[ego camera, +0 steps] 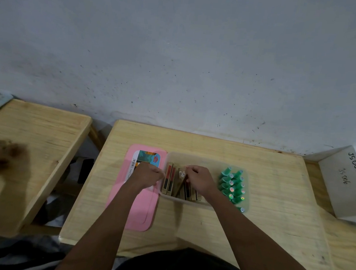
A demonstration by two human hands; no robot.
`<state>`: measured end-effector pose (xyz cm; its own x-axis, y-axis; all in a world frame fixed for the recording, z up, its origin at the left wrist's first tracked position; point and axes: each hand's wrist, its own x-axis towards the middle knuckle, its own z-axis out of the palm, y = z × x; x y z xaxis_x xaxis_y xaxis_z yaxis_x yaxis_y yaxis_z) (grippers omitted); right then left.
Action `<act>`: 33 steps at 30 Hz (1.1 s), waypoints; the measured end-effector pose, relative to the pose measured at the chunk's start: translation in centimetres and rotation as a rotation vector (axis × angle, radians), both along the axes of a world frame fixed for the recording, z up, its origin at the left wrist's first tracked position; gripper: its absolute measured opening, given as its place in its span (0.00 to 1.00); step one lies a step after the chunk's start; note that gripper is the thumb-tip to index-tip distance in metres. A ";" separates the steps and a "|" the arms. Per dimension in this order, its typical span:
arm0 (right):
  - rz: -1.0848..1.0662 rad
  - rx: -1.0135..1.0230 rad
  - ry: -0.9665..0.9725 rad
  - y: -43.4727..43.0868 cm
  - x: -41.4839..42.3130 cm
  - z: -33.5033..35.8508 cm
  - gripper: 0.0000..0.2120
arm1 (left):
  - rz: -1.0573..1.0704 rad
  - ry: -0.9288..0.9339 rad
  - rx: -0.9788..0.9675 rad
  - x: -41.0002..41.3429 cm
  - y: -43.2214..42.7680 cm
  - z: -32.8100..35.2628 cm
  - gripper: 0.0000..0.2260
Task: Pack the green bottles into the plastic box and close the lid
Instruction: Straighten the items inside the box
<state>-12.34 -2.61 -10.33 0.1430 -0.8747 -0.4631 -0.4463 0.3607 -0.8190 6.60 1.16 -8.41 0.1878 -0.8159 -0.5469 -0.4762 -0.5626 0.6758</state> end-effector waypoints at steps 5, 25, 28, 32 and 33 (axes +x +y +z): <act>0.006 0.035 0.005 0.1 0.5 0.0 0.16 | -0.002 0.005 0.007 0.0 -0.1 -0.1 0.05; -0.044 -0.016 -0.089 -0.6 0.2 -1.5 0.17 | 0.012 0.016 0.005 0.1 0.1 -0.1 0.03; -0.031 -0.059 -0.034 -0.7 0.6 -1.9 0.17 | 0.017 0.017 0.005 0.0 0.1 -0.2 0.06; 0.050 -0.147 0.126 -1.5 1.2 -2.2 0.16 | 0.024 0.037 0.002 0.1 0.1 -0.1 0.06; 0.080 -0.173 0.173 -1.7 1.4 -2.1 0.15 | 0.034 0.053 -0.003 0.1 0.1 -0.1 0.06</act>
<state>-10.91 -4.33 -12.47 0.1470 -0.9320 -0.3313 -0.6063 0.1797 -0.7746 6.67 1.29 -8.55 0.1861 -0.8111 -0.5545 -0.4206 -0.5758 0.7011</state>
